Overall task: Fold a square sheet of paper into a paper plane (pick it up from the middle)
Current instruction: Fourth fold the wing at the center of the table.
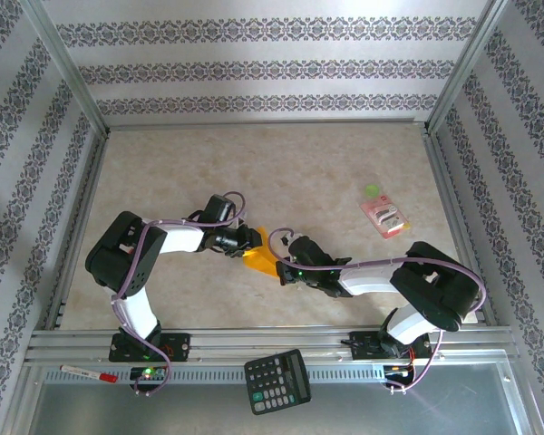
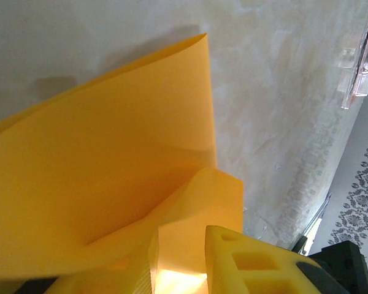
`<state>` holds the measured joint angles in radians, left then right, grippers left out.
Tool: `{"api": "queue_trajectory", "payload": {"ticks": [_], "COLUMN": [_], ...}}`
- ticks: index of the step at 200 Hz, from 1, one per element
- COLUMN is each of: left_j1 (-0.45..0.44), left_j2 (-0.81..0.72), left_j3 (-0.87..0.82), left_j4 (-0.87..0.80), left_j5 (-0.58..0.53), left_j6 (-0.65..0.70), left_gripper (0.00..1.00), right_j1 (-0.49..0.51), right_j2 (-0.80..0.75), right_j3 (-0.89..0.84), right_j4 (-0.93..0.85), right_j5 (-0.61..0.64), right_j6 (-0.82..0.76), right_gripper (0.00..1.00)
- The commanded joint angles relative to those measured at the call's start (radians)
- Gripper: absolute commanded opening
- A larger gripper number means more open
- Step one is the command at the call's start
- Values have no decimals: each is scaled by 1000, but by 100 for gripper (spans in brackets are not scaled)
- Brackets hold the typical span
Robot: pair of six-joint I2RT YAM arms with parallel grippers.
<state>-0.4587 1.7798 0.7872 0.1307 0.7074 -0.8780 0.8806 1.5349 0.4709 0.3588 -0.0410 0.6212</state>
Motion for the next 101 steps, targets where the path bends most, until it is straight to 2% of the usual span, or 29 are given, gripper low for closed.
{"api": "queue_trajectory", "payload": {"ticks": [1, 47, 101], "left_j1": [-8, -19, -19], "left_j2": [5, -60, -9], "left_j3": [18, -5, 16], "left_j4": [36, 62, 36], "left_j5": [14, 33, 14], "left_j6": [16, -12, 4], "left_gripper": [27, 28, 29], "right_j1": [11, 11, 11], "right_j2": [23, 28, 26], "right_j3": [-17, -17, -12], "right_j4": [9, 10, 4], "right_j5": [12, 16, 15], "right_j6": [0, 9, 11], "right_gripper": [1, 1, 1]}}
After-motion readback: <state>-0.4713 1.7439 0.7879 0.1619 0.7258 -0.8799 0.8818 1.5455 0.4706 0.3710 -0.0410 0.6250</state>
